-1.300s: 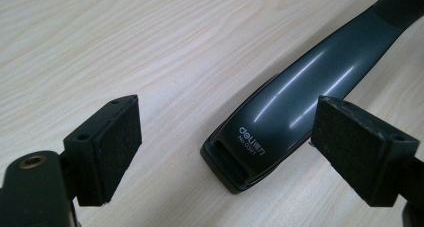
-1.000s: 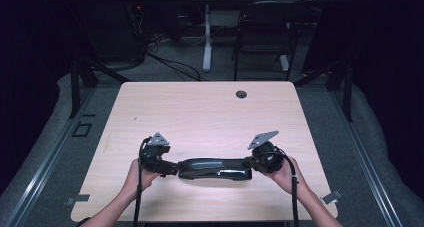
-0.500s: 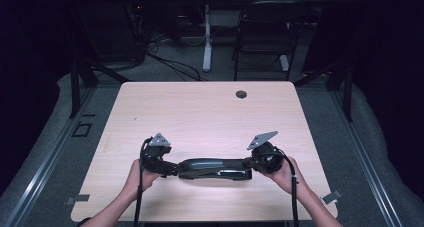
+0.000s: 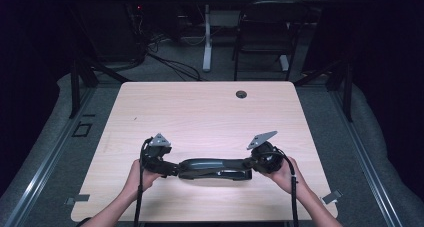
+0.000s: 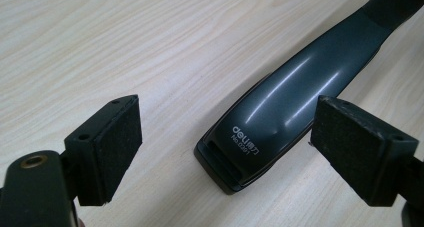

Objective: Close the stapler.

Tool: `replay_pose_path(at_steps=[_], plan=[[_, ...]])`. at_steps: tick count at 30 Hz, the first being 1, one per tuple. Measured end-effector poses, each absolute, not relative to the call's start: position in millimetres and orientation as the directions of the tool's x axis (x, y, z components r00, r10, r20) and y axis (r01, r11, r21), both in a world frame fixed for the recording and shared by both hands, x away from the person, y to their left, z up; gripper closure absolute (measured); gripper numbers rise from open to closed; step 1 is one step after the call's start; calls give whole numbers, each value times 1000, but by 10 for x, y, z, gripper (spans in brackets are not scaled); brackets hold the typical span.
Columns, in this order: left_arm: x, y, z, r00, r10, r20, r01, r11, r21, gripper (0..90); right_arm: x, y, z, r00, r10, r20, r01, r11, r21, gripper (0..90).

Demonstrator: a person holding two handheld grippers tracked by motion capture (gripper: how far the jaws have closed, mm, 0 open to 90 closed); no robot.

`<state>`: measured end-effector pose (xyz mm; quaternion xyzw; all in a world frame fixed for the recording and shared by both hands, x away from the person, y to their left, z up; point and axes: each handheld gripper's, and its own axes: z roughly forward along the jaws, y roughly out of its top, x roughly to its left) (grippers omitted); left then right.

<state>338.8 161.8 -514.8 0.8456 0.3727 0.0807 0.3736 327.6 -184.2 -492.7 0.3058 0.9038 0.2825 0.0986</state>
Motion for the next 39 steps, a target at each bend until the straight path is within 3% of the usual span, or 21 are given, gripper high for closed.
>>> replay_pose_path(at_steps=[27, 34, 39], plan=[[3383, 1625, -5141, 713, 689, -130, 558, -445, 701, 132, 3223, -1812, -4750, -782, 622, -38, 461, 619, 636, 846], [3382, 1625, -5142, 714, 688, -129, 557, -447, 701, 132, 3229, -1812, -4748, -776, 629, -40, 466, 615, 637, 703], [3381, 1628, -5141, 715, 687, -129, 555, -447, 701, 132, 3235, -1821, -4743, -779, 627, -27, 471, 613, 635, 540]])
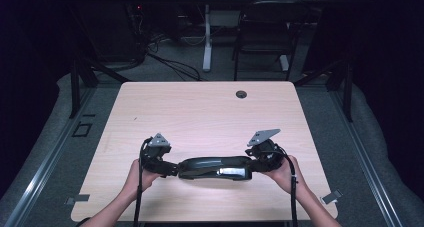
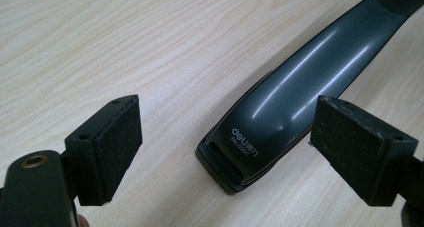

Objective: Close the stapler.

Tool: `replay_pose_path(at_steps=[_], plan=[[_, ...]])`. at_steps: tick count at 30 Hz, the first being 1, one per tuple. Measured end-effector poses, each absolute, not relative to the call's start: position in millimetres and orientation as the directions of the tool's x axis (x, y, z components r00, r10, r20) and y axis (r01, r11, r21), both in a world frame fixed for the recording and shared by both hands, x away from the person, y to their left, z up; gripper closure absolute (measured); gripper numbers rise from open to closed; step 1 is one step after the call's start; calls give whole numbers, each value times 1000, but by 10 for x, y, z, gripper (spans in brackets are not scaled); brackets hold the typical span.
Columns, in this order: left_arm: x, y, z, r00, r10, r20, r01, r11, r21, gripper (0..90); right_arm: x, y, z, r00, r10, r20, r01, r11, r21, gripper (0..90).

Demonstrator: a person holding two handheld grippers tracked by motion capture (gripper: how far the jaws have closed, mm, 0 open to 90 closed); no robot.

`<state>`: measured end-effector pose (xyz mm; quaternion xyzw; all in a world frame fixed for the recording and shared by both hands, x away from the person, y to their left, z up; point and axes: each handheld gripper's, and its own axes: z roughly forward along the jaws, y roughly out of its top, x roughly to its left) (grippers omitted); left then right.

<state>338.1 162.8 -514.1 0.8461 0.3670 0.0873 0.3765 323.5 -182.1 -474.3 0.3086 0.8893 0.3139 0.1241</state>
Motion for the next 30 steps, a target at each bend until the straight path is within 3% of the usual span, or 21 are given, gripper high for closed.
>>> replay_pose_path(at_steps=[5, 17, 30], plan=[[3381, 1629, -5141, 716, 686, -128, 555, -449, 700, 132, 3244, -1853, -4719, -765, 643, -20, 486, 598, 638, 391], [3381, 1641, -5141, 712, 690, -129, 559, -445, 699, 132, 3208, -1963, -4615, -749, 663, -18, 484, 565, 668, 194], [3385, 1658, -5140, 713, 689, -130, 560, -448, 697, 132, 3154, -2259, -4551, -689, 725, -5, 516, 495, 699, 98]])
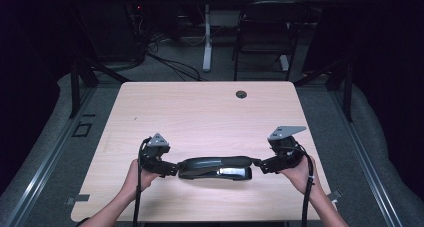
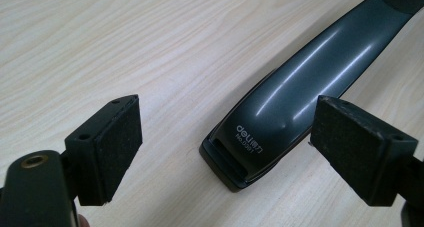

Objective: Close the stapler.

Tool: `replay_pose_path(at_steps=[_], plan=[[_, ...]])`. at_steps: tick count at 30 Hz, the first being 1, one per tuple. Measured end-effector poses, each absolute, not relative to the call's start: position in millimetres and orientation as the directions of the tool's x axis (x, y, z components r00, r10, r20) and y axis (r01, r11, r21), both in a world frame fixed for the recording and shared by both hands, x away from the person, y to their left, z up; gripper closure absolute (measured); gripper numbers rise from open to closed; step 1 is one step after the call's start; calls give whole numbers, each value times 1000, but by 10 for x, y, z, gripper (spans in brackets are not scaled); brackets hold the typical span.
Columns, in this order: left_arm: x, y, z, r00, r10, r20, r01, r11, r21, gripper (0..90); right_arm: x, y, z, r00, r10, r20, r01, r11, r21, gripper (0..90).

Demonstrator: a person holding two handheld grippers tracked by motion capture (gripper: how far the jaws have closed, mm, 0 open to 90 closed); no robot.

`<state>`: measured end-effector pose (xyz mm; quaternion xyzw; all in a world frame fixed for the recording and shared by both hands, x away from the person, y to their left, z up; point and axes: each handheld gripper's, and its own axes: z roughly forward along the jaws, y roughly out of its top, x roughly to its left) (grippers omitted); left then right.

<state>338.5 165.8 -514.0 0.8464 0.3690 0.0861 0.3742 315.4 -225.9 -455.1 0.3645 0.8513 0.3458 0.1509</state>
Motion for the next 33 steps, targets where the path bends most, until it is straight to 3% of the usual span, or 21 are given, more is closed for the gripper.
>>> replay_pose_path(at_steps=[13, 33], plan=[[3381, 1651, -5146, 711, 691, -128, 559, -446, 699, 133, 3061, -2538, -4665, -642, 766, 10, 560, 460, 689, 3], [3389, 1643, -5156, 713, 691, -121, 559, -456, 692, 135, 3062, -2730, -5028, -626, 779, -28, 619, 519, 589, 0]])
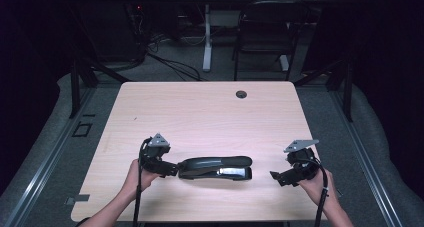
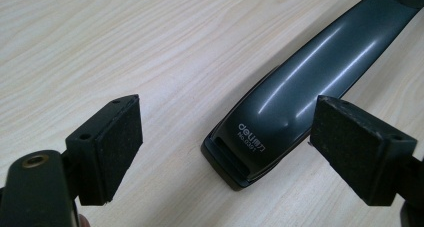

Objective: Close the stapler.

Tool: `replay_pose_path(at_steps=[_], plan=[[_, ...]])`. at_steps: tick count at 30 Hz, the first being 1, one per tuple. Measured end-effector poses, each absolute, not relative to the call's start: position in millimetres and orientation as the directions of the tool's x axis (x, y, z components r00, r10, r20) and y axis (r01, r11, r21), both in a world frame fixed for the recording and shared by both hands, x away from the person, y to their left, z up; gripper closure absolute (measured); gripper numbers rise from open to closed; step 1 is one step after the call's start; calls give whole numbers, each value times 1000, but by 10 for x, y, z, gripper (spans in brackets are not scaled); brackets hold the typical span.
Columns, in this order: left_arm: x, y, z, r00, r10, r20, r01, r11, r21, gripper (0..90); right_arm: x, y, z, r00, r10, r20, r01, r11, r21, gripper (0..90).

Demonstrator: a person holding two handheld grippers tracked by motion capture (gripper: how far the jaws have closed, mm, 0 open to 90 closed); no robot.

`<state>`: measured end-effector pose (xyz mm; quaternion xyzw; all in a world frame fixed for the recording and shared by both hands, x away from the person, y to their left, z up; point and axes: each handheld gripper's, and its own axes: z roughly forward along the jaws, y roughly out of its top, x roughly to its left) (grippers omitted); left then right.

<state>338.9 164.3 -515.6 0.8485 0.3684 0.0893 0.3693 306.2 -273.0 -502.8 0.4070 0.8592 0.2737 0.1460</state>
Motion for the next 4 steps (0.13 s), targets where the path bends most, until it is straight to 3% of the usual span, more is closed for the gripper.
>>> replay_pose_path(at_steps=[4], plan=[[3394, 1642, -5157, 713, 692, -116, 557, -459, 692, 135, 3087, -2702, -5088, -647, 762, -27, 626, 551, 552, 0]])
